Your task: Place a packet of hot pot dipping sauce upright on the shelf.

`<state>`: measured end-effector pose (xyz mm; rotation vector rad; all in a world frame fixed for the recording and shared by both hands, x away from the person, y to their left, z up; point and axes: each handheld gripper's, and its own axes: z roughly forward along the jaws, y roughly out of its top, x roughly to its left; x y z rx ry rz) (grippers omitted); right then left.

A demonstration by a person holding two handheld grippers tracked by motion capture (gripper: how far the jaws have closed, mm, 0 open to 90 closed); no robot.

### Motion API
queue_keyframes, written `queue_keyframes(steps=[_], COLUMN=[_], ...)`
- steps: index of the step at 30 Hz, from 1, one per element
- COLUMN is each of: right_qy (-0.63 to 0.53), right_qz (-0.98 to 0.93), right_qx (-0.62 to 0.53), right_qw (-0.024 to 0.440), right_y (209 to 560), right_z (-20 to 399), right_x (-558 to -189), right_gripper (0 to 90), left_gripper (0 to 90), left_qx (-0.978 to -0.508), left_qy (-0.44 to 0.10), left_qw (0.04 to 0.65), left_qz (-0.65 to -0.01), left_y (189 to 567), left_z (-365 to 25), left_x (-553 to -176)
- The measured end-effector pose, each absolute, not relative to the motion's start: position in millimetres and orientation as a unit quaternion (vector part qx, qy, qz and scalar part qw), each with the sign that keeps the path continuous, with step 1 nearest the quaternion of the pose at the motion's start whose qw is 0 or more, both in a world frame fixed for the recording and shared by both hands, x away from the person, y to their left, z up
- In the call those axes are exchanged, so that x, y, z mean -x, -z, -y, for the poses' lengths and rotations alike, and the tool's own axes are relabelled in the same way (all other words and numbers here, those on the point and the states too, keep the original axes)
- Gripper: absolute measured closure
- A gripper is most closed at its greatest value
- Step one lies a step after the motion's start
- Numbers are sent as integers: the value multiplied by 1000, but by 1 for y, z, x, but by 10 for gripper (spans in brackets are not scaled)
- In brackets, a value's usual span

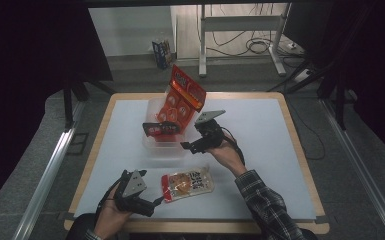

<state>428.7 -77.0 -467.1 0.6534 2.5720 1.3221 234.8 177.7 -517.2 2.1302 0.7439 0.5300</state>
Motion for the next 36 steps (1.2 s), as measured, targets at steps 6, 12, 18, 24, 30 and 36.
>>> queue_keyframes(steps=[6,12,18,24,30,36], right_qy=[-441,-432,-428,-433,-438,-430], right_qz=[-865,-868,-866,-862,-860,-865], right_qx=[-223,-231,-244,-251,-247,-247], right_qw=[83,77,80,77,82,78], right_y=[465,465,463,460,461,469], right_z=[79,86,97,106,112,118], right_x=[-422,-415,-411,-406,-398,-387], right_gripper=[0,0,0,0,0,0], left_gripper=[2,1,0,0,0,1], left_qx=[-839,-834,-846,-859,-856,-852], left_qy=[-206,-192,-193,-197,-193,-185], left_qw=[410,425,414,395,394,397], left_qz=[-293,-294,-276,-260,-272,-287], left_y=[518,519,522,524,523,523], left_z=[-180,-182,-177,-172,-173,-175], left_x=[-235,-237,-236,-235,-236,-240])
